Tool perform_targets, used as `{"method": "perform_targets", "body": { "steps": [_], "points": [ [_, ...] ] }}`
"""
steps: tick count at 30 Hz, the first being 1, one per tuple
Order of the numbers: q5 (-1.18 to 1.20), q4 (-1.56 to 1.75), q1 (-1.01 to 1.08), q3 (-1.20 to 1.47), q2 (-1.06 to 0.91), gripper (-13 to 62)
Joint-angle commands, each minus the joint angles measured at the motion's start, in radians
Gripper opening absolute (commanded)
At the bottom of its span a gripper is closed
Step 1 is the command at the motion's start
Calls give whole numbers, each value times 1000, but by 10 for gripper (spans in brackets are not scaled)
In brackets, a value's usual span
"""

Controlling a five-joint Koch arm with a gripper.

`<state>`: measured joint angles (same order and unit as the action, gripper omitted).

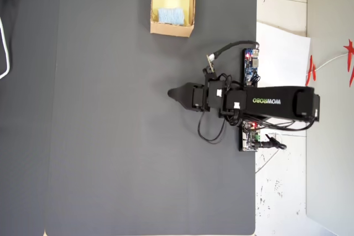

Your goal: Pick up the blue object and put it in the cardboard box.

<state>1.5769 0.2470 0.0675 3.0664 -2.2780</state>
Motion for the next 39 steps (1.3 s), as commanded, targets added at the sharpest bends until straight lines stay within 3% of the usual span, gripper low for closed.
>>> {"method": "perform_targets", "body": {
  "steps": [1,15,39],
  "points": [
    [26,100,-37,43,-89,340],
    [23,-250,-37,52,-91,345],
    [20,-265,-17,52,-84,341]
  ]
}}
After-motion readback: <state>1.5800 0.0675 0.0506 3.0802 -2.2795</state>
